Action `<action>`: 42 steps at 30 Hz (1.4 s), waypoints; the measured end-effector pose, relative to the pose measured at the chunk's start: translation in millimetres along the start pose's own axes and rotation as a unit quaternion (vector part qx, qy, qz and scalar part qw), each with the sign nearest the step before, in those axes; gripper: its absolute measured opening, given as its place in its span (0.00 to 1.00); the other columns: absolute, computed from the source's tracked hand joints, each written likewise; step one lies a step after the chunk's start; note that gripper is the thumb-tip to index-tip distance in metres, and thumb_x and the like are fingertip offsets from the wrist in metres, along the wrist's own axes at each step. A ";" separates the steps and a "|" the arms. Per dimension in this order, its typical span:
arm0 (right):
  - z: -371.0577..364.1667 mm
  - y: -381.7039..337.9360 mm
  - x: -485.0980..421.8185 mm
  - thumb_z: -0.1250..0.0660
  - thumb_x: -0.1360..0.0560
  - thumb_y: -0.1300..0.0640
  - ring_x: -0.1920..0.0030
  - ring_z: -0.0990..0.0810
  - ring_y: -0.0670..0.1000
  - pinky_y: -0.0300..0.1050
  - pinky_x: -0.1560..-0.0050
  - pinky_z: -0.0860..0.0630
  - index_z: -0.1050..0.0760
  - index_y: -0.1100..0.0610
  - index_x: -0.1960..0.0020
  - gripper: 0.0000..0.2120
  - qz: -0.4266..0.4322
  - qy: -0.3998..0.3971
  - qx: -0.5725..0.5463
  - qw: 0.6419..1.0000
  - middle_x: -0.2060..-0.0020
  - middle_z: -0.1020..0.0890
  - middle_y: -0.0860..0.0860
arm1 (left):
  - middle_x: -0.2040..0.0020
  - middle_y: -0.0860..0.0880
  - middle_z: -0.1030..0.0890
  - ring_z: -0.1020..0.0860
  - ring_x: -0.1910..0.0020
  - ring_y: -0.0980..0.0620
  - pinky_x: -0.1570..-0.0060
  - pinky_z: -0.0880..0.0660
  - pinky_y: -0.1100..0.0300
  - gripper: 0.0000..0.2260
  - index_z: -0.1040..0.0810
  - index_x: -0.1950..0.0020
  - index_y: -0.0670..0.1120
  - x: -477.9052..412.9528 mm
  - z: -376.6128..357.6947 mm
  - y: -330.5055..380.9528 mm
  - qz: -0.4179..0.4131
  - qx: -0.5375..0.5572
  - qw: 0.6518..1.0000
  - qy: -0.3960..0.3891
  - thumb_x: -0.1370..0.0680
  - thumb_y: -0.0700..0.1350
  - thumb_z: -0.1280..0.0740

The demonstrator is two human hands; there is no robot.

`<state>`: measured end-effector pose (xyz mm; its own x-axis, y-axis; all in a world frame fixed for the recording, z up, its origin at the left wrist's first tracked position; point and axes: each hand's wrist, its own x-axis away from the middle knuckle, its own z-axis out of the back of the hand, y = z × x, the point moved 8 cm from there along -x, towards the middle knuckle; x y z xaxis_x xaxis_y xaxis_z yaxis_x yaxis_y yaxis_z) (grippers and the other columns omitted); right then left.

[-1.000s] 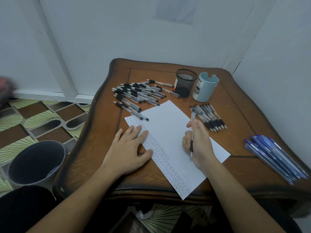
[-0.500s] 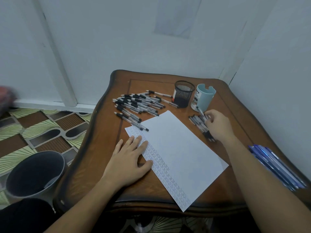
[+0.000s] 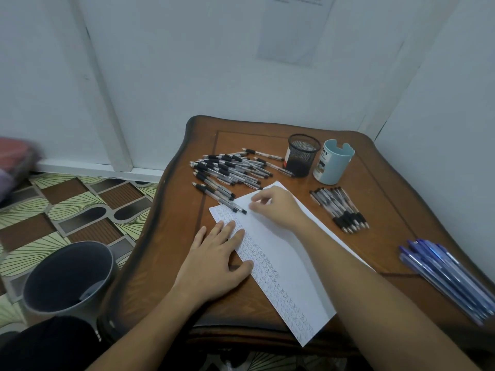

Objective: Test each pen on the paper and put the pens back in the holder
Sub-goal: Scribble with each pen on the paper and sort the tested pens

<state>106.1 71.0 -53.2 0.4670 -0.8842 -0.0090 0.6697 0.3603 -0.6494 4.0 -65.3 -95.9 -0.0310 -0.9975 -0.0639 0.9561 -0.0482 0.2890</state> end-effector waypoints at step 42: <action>11.0 57.2 113.1 0.29 0.32 0.44 0.70 0.31 0.54 0.39 0.73 0.34 0.23 0.53 0.63 0.12 -0.091 0.044 -0.453 0.886 0.71 0.24 0.55 | 0.21 0.55 0.50 0.55 0.22 0.56 0.26 0.62 0.52 0.38 0.46 0.23 0.59 -0.3 0.3 1.8 0.005 -0.015 1.000 -0.011 0.31 0.71 0.61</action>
<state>203.6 -5.2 -83.0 0.3254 -0.9372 0.1252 -0.0275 -0.1417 -0.9895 5.6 -65.2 -95.1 -0.0269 -0.9988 -0.0407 0.9646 -0.0367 0.2613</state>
